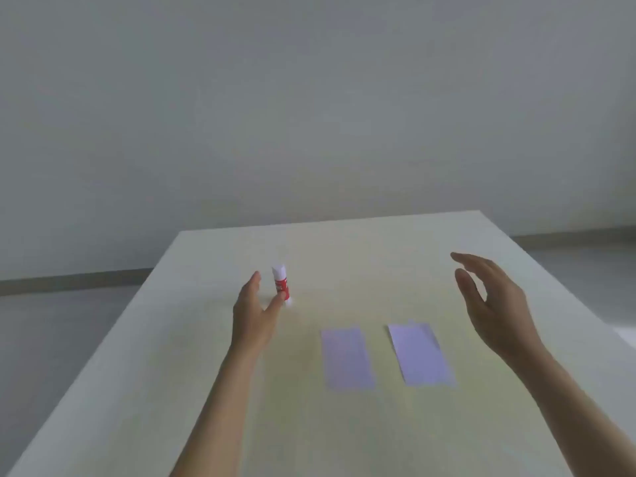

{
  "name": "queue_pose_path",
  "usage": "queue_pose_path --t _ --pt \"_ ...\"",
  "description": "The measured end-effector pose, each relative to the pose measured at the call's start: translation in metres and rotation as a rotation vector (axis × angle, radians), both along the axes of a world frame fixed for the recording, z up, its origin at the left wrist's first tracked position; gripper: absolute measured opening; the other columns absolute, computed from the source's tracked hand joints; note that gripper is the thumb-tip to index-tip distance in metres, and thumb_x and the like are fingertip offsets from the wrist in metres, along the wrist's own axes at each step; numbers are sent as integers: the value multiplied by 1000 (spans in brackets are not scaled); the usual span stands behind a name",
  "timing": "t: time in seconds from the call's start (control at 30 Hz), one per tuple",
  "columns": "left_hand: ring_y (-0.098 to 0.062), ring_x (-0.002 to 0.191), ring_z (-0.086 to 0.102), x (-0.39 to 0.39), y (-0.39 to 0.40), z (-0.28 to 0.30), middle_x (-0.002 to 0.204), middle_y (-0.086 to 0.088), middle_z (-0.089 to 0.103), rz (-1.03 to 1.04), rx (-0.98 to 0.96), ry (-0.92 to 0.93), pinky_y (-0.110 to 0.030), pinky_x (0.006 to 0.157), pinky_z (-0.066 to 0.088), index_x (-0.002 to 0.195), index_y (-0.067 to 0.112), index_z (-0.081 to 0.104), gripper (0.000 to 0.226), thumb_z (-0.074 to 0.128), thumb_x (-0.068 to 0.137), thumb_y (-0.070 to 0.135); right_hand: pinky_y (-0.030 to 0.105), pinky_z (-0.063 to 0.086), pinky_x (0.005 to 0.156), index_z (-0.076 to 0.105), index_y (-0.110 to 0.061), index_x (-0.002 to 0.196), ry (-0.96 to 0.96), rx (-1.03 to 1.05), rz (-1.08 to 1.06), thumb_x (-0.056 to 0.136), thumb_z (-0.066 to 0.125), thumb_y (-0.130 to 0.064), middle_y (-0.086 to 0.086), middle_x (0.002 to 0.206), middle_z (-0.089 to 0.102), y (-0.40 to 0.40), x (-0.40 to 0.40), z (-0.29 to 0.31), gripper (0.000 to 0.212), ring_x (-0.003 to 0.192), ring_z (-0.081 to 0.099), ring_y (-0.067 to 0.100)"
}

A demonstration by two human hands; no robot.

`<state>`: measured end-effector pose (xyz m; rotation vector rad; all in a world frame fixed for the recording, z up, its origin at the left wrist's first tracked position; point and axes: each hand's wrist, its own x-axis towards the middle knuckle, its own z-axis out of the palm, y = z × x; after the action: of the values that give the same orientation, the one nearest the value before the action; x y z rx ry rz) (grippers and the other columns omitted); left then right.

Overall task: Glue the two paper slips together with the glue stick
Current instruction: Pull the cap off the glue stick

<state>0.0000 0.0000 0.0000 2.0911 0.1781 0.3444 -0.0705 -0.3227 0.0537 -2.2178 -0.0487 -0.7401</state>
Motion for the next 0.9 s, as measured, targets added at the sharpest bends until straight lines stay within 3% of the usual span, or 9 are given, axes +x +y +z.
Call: queue_pose_path --t 0.03,0.1,0.17,0.3,0.47,0.6,0.67,0.77,0.9 --pt "-17 137 35 3 -7 -5 148 -5 40 5 -31 14 -33 108 33 139 11 39 57 61 88 26 28 38 83 58 -17 121 3 -1 -13 95 47 -19 3 125 60 -4 -4 -1 29 95 56 15" --pt "-20 128 44 8 -17 -14 128 -7 56 -4 -49 22 -31 92 38 112 8 52 32 62 86 24 30 42 81 59 -17 120 7 -14 -17 94 48 -18 2 120 61 -11 -11 -3 28 87 59 23" --pt "-21 114 52 7 -28 -24 104 -6 63 3 -71 7 -29 80 37 88 7 49 21 62 84 22 29 41 81 61 -17 118 29 -9 -8 94 48 -17 -1 114 61 -13 -18 -7 28 88 59 21" --pt "-17 93 59 9 -37 -38 90 -2 69 67 -125 -25 -22 74 38 89 11 60 8 63 82 15 28 41 80 63 -17 116 42 -6 7 93 48 -16 -5 109 59 -8 -25 -16 27 90 58 18" --pt "-20 66 52 15 -43 -45 72 -5 64 135 -110 -28 -12 53 34 81 7 63 11 61 85 16 28 43 79 63 -17 114 61 3 33 93 48 -18 -6 108 59 -4 -22 -25 26 90 59 17" --pt "-16 53 48 14 -46 -44 59 -7 62 181 -114 -78 -14 48 31 62 7 54 45 49 94 37 31 49 77 65 -18 112 66 -16 38 91 53 -15 -3 108 61 -1 -18 -27 24 89 61 17" --pt "-19 59 51 14 -47 -37 61 -4 63 148 -76 -101 -19 52 34 64 11 56 37 53 93 34 33 52 78 65 -18 111 57 -32 60 89 56 -14 -2 108 62 2 -12 -22 24 88 63 18" --pt "-19 70 60 12 -50 -21 74 2 69 85 5 -170 -17 57 36 83 14 68 8 64 85 21 29 50 76 66 -19 109 30 -57 95 87 61 -16 -4 106 61 14 3 -11 24 84 64 18" --pt "-14 79 61 1 -64 9 88 5 69 -22 145 -320 -26 64 46 100 19 71 20 71 80 19 29 52 73 67 -19 109 21 -53 159 85 64 -17 -6 103 61 40 24 0 24 79 64 15"
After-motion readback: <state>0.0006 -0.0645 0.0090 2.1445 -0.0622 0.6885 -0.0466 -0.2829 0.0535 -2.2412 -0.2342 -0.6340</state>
